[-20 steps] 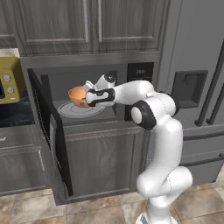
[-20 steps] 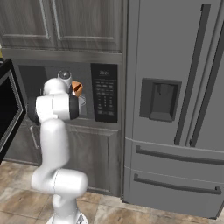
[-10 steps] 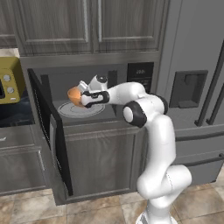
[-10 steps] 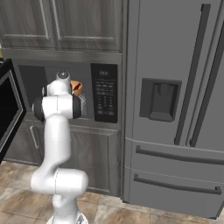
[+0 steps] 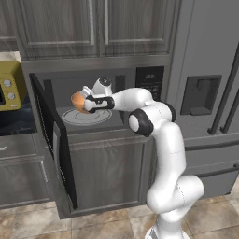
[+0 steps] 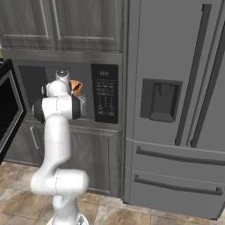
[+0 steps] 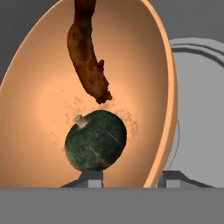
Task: The microwave is finished heating the chicken drumstick and squash. Take the bowl containing the food and place it on the dining counter.
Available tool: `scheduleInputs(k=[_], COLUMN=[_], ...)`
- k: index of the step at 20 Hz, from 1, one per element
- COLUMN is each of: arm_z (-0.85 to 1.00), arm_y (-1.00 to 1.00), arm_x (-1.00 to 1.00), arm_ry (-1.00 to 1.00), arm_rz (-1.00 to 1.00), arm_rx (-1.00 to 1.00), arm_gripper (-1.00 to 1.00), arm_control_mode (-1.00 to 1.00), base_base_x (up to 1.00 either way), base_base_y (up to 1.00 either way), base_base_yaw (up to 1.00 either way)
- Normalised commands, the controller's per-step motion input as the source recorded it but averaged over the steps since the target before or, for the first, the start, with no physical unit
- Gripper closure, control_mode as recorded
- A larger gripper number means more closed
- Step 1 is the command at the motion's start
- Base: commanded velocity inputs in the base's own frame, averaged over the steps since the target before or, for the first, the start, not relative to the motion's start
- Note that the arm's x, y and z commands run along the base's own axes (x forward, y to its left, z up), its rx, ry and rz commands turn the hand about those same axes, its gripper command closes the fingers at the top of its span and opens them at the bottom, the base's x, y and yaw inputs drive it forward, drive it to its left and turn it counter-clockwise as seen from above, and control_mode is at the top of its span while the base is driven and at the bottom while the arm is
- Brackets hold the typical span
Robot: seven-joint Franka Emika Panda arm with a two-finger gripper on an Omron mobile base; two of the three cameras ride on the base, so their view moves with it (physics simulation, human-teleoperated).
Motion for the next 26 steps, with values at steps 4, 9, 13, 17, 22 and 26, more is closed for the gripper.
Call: scheduleInputs(k=[4,9,13,17,22,26], arm_z=[0.0,0.0,0.0,0.0,0.0,0.0], arm_y=[0.0,-0.08,-0.07,-0.09,-0.11,-0.23], arm_x=[-0.01,-0.19,-0.25,-0.36,-0.54,-0.85], arm_ry=[0.0,0.0,0.0,0.0,0.0,-0.06], arm_rz=[0.0,0.0,0.0,0.0,0.0,0.01], arm_rx=[0.0,0.0,0.0,0.0,0.0,0.04], arm_gripper=[1.0,1.0,1.0,1.0,1.0,1.0], arm_control_mode=[-1.0,-1.0,-1.0,-1.0,-1.0,-1.0], base_base_x=[0.0,0.0,0.0,0.0,0.0,0.0], base_base_y=[0.0,0.0,0.0,0.0,0.0,0.0], base_base_yaw=[0.0,0.0,0.0,0.0,0.0,0.0])
